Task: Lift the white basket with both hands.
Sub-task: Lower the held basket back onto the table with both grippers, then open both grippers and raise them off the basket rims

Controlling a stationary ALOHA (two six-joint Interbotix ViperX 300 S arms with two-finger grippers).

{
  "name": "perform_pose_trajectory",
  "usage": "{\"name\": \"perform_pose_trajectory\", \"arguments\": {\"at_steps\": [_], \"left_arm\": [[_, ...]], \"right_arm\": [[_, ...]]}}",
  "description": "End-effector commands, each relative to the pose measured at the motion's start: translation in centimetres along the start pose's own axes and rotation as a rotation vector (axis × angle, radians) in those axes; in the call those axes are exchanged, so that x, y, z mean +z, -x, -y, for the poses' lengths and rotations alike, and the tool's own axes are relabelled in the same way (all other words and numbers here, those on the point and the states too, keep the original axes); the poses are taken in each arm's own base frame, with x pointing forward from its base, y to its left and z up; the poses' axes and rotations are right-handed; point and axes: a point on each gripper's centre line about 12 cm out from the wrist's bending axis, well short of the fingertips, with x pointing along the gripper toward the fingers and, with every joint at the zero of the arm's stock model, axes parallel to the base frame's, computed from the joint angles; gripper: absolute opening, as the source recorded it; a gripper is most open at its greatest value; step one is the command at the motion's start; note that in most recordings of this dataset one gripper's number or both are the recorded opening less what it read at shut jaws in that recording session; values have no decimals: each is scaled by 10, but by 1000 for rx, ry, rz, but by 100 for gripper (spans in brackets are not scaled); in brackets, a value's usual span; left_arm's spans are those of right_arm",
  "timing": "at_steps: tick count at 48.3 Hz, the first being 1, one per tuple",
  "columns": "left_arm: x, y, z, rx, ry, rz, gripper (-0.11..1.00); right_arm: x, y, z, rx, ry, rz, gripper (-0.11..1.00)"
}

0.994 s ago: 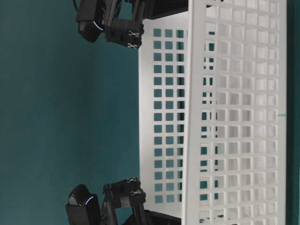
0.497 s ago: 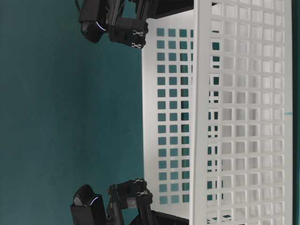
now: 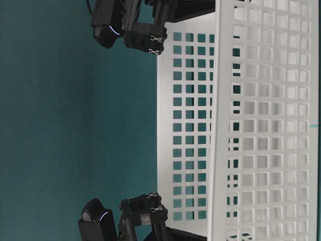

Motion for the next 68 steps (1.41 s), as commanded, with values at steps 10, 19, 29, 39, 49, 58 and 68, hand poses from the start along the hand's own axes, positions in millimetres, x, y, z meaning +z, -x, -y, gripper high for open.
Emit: {"name": "perform_pose_trajectory", "arguments": {"at_steps": [10, 19, 29, 39, 49, 58, 68], "left_arm": [[-2, -15, 5, -3, -33, 3, 1], [-2, -16, 5, -17, -35, 7, 1], [-2, -17, 6, -26, -35, 10, 1], [-1, -20, 5, -49, -35, 17, 1], [-1, -23, 4, -108, -33, 35, 0], [-2, -25, 3, -109, -32, 34, 2], [0, -24, 4, -115, -33, 38, 39]], "right_arm": [[-7, -11, -1, -19, 92, -9, 21], [0, -9, 2, -21, 71, -5, 21], [2, -10, 6, -19, 65, 0, 21], [2, -11, 9, 7, 65, 17, 21], [3, -11, 14, 10, 56, 22, 22], [7, -12, 13, 52, 52, 49, 45], [13, -15, 14, 78, 67, 89, 95]]}}
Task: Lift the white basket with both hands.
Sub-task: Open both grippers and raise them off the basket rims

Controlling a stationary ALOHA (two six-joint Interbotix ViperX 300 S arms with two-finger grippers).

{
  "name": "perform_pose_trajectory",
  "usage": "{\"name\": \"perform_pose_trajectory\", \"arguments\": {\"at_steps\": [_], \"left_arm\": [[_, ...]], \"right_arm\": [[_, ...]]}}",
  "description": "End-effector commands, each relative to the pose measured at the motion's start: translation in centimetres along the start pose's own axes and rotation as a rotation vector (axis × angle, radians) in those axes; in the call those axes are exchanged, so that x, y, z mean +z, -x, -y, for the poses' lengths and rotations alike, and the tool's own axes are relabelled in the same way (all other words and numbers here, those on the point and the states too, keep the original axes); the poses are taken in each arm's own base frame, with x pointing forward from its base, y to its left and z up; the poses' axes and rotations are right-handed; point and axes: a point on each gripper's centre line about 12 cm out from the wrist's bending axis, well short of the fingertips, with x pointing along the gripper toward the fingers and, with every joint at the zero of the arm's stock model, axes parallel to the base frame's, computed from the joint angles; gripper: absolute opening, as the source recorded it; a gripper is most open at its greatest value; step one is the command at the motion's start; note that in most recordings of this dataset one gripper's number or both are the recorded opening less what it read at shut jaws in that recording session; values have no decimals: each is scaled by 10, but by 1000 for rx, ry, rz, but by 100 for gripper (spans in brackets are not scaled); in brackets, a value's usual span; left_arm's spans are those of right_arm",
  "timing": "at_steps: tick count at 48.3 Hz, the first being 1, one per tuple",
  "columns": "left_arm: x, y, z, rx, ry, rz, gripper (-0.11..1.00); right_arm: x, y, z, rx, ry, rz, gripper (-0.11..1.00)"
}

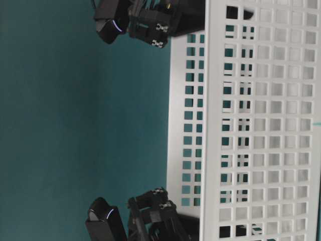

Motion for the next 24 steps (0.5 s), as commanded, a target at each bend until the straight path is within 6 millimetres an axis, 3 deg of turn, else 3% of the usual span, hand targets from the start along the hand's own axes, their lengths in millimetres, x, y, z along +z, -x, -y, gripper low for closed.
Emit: {"name": "perform_pose_trajectory", "arguments": {"at_steps": [1, 6, 10, 24], "left_arm": [[-3, -9, 2, 3, -9, -6, 45], [-3, -10, 2, 4, -14, -7, 78], [-3, -10, 1, 5, -18, -7, 95], [-1, -9, 0, 6, -26, -5, 96]], "right_arm": [[5, -7, 4, -14, 11, 14, 96], [10, -6, 5, -15, 8, 26, 96], [15, -6, 6, -11, 4, 35, 95], [17, -4, 13, -31, 2, 23, 95]]}}
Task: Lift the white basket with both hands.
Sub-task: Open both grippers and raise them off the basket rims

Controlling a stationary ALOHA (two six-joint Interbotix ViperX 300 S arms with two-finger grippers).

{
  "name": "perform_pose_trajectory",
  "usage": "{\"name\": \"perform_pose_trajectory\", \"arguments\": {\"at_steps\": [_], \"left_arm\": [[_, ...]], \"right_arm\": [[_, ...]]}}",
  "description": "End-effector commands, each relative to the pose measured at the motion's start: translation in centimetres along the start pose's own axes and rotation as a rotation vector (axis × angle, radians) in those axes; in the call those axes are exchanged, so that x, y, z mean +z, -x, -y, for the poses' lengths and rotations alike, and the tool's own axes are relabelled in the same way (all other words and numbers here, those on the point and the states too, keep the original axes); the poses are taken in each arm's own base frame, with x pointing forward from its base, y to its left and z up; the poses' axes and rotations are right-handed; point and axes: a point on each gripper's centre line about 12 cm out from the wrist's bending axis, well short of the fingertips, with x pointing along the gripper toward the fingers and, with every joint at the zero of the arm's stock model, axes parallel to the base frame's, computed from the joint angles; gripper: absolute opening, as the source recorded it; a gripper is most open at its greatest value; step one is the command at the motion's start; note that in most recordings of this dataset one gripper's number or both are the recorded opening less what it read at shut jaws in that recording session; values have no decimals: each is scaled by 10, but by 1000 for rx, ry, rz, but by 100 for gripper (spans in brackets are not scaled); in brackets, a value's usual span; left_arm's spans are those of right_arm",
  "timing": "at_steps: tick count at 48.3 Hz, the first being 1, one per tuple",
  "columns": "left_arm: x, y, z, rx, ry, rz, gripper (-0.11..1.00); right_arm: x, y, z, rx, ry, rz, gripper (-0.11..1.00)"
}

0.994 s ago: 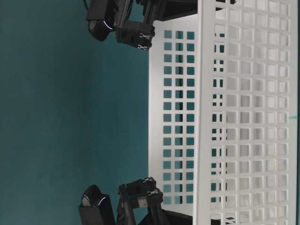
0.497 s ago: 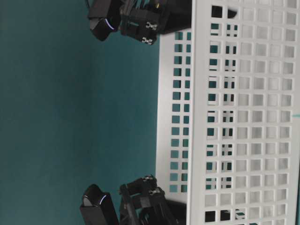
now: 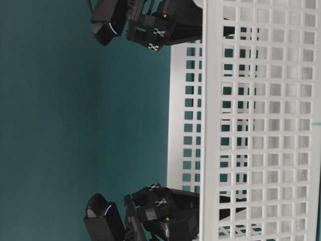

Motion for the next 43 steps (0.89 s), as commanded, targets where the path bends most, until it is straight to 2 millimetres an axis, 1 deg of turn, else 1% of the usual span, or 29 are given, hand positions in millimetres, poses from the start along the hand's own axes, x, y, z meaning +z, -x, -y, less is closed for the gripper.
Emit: {"name": "perform_pose_trajectory", "arguments": {"at_steps": [1, 5, 8, 11, 25, 33, 43], "left_arm": [[-1, -8, -2, 20, -3, -8, 96], [0, -7, -2, 17, 0, -6, 96], [1, -1, 1, -1, -2, 1, 96], [3, 5, 3, -18, 0, 9, 96], [10, 32, -1, -45, 15, 32, 96], [12, 47, 3, -84, -2, 49, 96], [12, 74, 3, -105, -43, 62, 96]], "right_arm": [[0, -5, 5, -23, -16, -13, 95], [-1, -3, 4, -15, -25, -17, 95], [1, 1, 3, -5, -30, -12, 95], [2, 7, 2, 5, -35, -8, 95], [4, 33, 2, 13, -41, -12, 95], [7, 57, -7, 70, -34, 11, 95], [7, 88, -7, 113, -36, 28, 95]]}}
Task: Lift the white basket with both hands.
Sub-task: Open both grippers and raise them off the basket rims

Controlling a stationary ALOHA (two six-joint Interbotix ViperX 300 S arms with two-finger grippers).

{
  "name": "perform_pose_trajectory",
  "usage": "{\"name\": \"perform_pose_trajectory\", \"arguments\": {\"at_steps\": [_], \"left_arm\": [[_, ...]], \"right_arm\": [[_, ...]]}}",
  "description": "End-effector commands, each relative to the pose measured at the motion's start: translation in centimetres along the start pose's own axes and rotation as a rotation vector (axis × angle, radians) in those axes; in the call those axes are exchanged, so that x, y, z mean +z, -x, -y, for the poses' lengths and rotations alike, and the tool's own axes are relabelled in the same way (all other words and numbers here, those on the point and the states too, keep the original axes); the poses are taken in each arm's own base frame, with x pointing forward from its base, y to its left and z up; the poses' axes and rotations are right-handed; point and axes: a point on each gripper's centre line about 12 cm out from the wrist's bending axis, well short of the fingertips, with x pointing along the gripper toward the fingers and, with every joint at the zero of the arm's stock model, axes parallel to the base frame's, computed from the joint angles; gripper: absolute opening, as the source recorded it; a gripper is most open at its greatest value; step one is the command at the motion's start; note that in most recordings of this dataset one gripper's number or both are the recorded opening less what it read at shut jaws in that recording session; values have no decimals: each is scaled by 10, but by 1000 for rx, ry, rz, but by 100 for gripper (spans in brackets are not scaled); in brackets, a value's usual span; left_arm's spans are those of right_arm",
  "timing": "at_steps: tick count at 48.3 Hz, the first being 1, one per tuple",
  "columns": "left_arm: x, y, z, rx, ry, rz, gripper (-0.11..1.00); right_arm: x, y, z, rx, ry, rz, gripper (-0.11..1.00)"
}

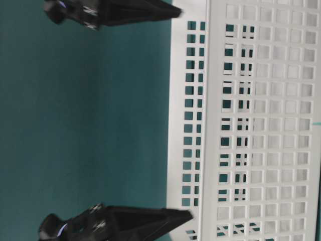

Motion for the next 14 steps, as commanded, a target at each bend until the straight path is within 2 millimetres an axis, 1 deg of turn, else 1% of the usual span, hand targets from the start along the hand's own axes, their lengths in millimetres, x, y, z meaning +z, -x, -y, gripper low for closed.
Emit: {"name": "perform_pose_trajectory", "arguments": {"at_steps": [1, 7, 14], "left_arm": [[2, 16, 6, -21, -19, 10, 96], [6, 42, 8, -52, -56, 33, 95], [11, 74, 19, -150, -131, 85, 95]], "right_arm": [[2, 13, -5, 27, -3, 10, 95], [4, 31, -8, 81, 2, 40, 95], [6, 55, -17, 194, 82, 123, 95]]}}
